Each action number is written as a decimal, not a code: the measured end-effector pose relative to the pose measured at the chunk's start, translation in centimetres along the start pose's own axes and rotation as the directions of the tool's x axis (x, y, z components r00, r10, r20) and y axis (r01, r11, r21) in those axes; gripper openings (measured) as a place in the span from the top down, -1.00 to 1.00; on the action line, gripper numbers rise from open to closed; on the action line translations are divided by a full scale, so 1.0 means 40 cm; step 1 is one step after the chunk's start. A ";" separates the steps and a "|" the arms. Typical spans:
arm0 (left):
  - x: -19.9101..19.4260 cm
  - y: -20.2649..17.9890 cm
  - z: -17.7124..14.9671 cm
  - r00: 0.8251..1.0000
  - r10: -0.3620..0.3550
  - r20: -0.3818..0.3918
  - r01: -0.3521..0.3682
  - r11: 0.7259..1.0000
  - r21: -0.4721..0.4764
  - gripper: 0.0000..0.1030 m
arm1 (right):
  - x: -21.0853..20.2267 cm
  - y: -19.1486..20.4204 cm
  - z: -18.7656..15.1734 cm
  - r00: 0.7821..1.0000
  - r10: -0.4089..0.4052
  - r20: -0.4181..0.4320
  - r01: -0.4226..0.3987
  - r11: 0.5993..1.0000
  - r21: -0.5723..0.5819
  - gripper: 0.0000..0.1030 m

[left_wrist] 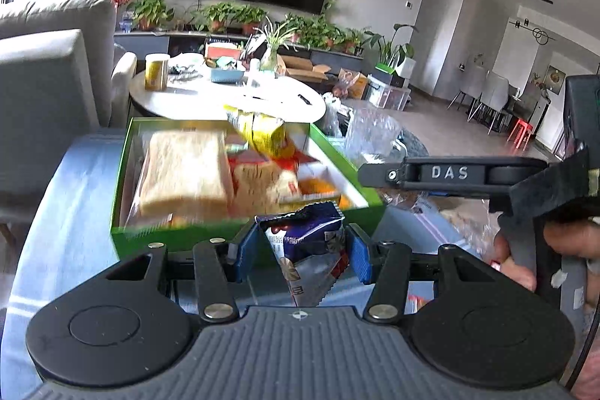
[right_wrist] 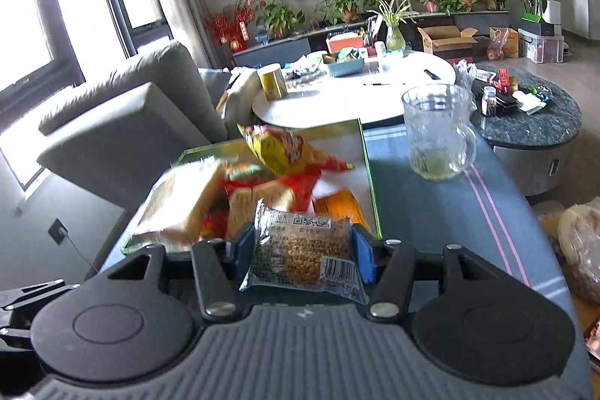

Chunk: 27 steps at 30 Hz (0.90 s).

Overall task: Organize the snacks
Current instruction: 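Lower both snacks into the green box and open both tools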

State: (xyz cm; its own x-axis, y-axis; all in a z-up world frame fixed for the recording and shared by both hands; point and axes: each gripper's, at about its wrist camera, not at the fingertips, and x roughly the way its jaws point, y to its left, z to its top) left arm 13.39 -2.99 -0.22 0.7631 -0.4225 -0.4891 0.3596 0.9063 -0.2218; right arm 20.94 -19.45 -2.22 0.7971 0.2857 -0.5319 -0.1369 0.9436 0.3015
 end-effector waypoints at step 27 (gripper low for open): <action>0.180 0.005 0.092 0.999 0.022 -0.026 -0.022 1.000 0.008 0.08 | 0.140 -0.098 0.060 0.999 0.015 0.048 -0.023 0.986 0.162 -0.49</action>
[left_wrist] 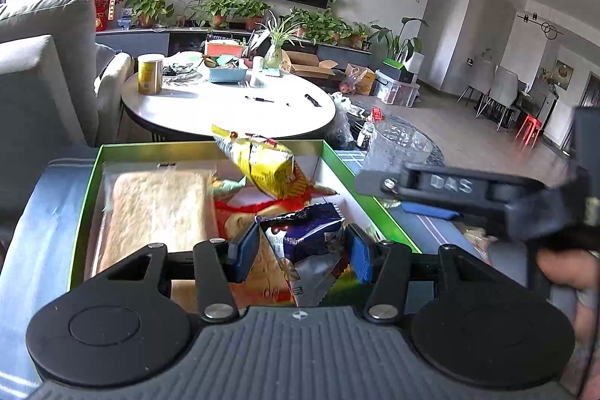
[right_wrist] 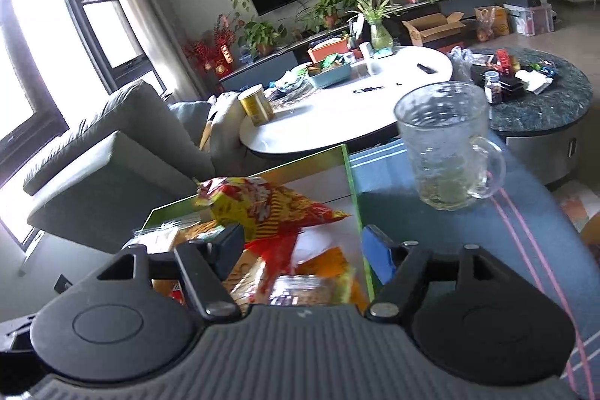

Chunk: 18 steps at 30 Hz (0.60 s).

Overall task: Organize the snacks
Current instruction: 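Lower both snacks into the green box and open both tools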

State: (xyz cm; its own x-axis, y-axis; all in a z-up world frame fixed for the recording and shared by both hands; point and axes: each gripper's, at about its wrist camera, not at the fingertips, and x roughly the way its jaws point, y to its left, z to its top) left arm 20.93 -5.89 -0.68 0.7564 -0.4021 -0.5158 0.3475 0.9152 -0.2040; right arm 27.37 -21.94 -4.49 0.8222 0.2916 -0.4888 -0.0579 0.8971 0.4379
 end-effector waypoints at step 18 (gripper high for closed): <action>0.111 0.027 0.020 0.995 0.096 -0.034 -0.096 0.995 -0.020 -0.39 | -0.040 -0.048 -0.012 0.999 -0.019 0.027 0.018 0.999 0.033 -0.49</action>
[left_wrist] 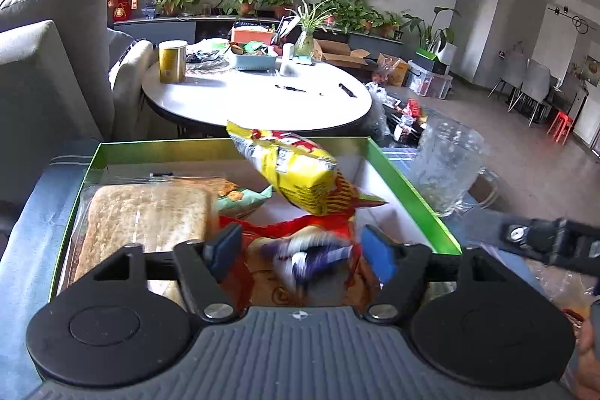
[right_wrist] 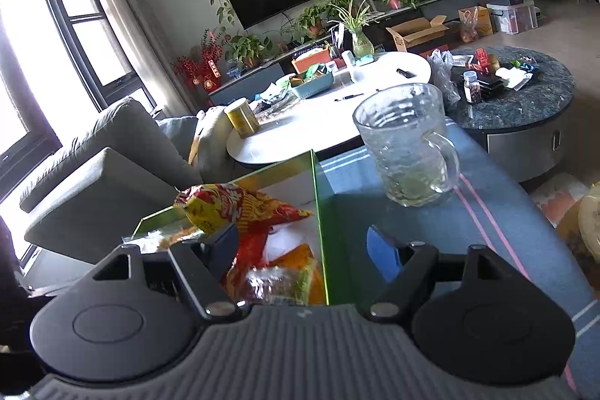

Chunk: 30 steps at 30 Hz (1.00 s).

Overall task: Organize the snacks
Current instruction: 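Lower both snacks into the green box and open both tools, then grasp the yellow cake bag with the left tool while the right tool grasps the brown patterned bag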

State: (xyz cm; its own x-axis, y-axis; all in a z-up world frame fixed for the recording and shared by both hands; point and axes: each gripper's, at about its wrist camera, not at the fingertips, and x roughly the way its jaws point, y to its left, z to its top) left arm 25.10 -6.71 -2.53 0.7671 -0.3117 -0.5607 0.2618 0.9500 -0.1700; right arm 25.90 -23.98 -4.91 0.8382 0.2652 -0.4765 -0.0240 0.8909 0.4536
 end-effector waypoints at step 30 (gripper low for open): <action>-0.284 -0.117 -0.223 0.978 -0.187 -0.092 0.194 0.978 0.072 -0.46 | -0.271 0.019 -0.124 0.990 -0.126 -0.064 0.106 0.961 -0.257 -0.49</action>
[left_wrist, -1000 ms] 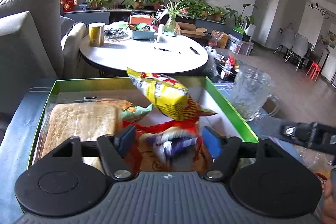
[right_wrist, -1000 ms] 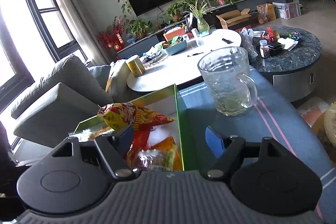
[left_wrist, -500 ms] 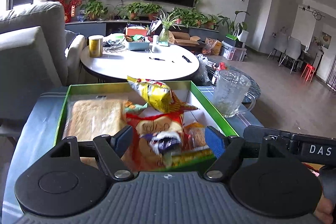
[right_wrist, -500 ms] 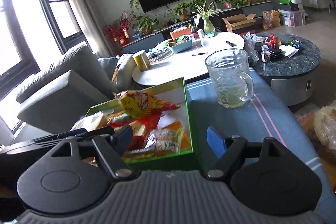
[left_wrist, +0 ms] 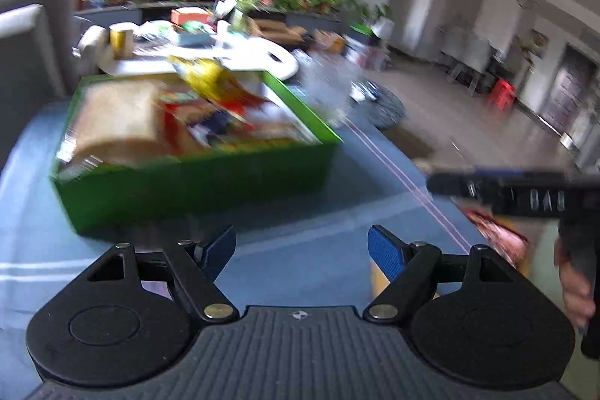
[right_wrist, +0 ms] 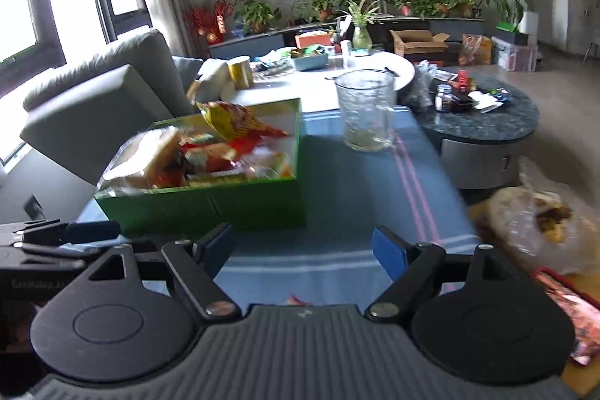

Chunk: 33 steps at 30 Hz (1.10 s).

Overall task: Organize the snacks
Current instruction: 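Grasp the yellow cake bag with the left tool while the right tool grasps the brown patterned bag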

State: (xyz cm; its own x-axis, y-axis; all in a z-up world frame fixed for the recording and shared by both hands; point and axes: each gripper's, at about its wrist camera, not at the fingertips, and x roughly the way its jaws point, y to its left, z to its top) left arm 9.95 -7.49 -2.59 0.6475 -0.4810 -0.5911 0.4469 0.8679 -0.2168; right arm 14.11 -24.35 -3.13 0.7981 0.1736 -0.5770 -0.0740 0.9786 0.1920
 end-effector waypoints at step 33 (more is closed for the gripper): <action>0.008 0.118 -0.086 0.987 0.132 -0.086 -0.143 0.980 -0.139 0.23 | -0.025 0.039 -0.148 0.957 0.212 -0.198 -0.270 0.900 -0.342 -0.55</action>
State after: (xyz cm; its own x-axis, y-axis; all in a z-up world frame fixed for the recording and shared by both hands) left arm 10.15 -3.10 -6.46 0.6456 -0.3495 -0.6790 0.2592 0.9366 -0.2357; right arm 9.64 -22.35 -6.94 0.6297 0.3954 -0.6687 -0.4869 0.8716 0.0568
